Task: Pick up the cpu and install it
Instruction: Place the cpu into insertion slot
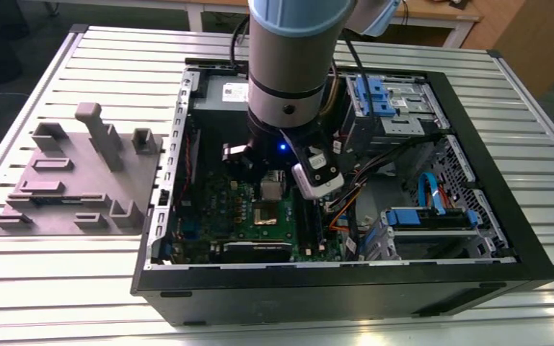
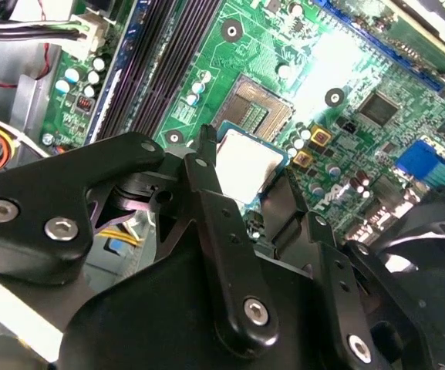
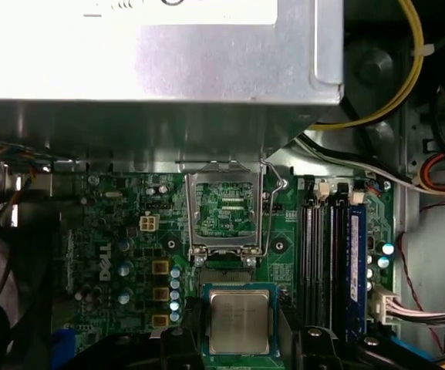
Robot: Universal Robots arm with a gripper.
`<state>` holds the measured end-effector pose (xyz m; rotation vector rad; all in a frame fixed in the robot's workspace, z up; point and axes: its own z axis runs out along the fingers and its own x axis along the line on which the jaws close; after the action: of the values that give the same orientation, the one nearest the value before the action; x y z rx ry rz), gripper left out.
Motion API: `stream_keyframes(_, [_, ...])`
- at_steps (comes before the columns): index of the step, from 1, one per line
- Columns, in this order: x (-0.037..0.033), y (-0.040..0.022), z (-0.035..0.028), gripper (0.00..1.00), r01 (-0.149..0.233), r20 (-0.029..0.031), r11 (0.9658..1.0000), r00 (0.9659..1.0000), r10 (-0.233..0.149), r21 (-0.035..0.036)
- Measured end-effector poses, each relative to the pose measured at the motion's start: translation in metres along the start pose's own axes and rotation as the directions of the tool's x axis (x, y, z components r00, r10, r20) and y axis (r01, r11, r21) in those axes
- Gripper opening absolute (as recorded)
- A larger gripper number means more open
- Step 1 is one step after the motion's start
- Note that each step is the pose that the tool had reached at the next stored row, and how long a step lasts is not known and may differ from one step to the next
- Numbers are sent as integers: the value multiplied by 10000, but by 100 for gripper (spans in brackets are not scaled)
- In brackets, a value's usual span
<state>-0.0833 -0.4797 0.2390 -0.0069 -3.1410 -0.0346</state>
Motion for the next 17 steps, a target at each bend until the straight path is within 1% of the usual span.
stream_keyframes(3, [1, -30, 54, 47, 51, -6, 10000, 10000, -51, -1])
stream_keyframes(6, [5, -43, 96, 47, 175, -9, 9998, 9998, -175, -1])
stream_keyframes(9, [5, -44, 107, 47, 177, -10, 9998, 9998, -177, 0])
stream_keyframes(17, [5, -44, 108, 47, 178, -10, 9998, 9998, -178, 2])
